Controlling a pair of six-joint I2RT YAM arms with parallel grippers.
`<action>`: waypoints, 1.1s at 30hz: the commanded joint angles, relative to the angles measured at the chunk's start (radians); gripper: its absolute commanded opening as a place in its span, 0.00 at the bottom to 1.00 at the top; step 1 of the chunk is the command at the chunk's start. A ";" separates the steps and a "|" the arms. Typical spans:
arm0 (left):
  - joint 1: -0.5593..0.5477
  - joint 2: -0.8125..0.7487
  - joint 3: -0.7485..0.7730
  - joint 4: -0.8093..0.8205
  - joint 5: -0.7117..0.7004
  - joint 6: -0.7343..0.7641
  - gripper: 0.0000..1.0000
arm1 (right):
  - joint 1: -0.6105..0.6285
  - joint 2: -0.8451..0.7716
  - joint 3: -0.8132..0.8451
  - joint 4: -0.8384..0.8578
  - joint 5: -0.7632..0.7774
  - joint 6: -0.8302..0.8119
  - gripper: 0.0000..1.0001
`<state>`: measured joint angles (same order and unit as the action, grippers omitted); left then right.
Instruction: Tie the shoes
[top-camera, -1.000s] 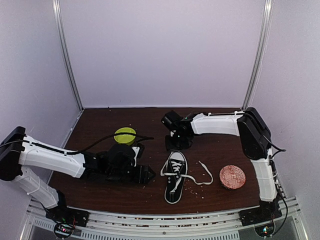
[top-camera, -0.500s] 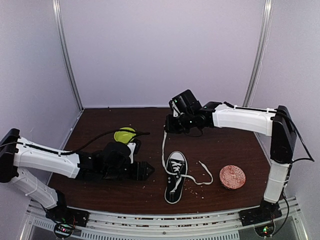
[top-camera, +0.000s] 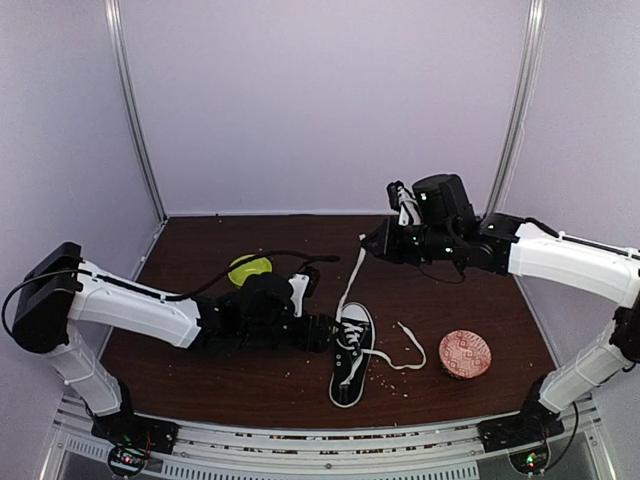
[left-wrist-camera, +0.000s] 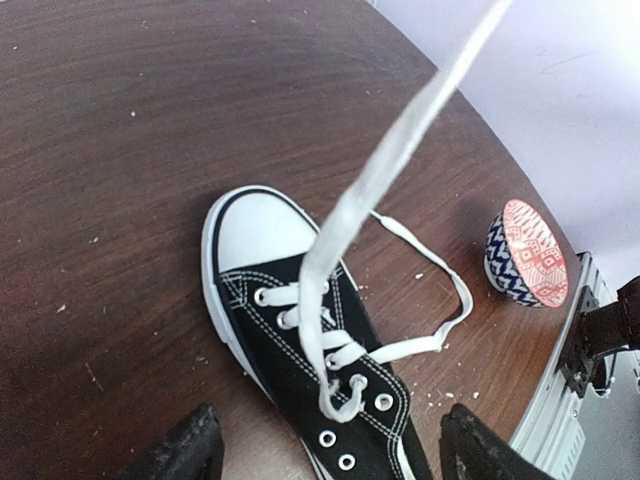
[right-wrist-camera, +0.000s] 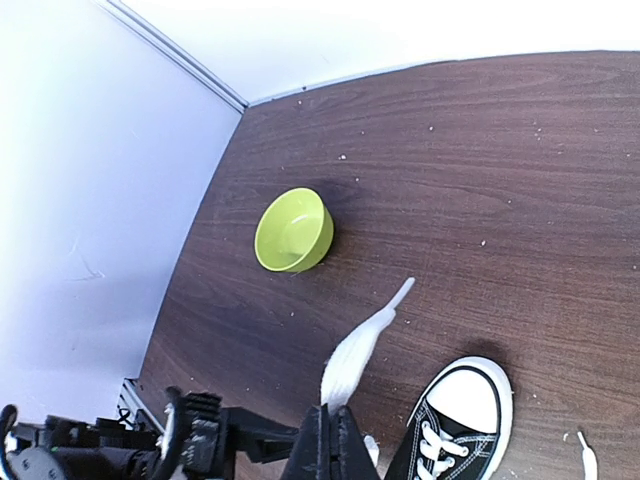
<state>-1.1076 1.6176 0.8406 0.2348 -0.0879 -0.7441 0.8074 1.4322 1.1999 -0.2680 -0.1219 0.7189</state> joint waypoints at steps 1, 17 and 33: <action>0.019 0.049 0.057 0.085 0.058 0.042 0.77 | 0.006 -0.067 -0.071 0.017 0.038 0.028 0.00; 0.030 0.168 0.190 0.009 0.062 0.078 0.48 | 0.008 -0.171 -0.128 0.014 0.039 0.054 0.00; 0.031 0.175 0.183 0.094 0.134 0.109 0.00 | 0.009 -0.169 -0.134 -0.008 0.062 0.050 0.00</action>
<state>-1.0832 1.7939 1.0252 0.2543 0.0261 -0.6495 0.8089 1.2495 1.0672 -0.2672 -0.0956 0.7673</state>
